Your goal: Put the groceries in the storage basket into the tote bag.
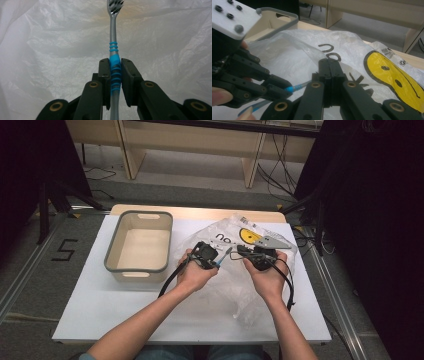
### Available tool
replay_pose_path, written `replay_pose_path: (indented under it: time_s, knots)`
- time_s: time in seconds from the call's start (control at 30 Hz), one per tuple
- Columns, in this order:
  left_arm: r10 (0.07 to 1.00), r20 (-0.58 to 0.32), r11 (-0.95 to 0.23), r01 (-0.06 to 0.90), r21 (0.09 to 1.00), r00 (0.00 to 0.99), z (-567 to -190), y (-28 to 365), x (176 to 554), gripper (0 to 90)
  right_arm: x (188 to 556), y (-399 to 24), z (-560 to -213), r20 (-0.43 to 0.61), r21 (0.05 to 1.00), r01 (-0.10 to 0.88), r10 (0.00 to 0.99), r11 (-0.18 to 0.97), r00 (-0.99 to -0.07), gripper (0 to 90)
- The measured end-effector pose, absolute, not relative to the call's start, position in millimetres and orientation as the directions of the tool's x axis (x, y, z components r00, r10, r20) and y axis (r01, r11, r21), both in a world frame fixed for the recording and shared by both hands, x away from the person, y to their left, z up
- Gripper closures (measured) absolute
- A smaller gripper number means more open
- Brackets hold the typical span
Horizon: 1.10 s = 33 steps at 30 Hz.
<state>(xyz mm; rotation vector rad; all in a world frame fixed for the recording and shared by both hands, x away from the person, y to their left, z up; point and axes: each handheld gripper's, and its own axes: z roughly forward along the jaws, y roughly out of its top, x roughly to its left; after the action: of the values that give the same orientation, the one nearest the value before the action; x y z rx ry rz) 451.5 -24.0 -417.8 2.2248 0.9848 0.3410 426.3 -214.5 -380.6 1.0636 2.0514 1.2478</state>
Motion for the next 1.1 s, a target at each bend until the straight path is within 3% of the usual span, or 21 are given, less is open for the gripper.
replay_pose_path:
  time_s: [1.1]
  knots:
    - [0.701, 0.082, -0.477, 0.381, 0.792, 0.708, -437.0, -50.4, 463.6, 76.9, 426.2, -213.0, -382.2, -0.026, 0.891, 0.36, 0.824, 0.275, -0.566, 90.0]
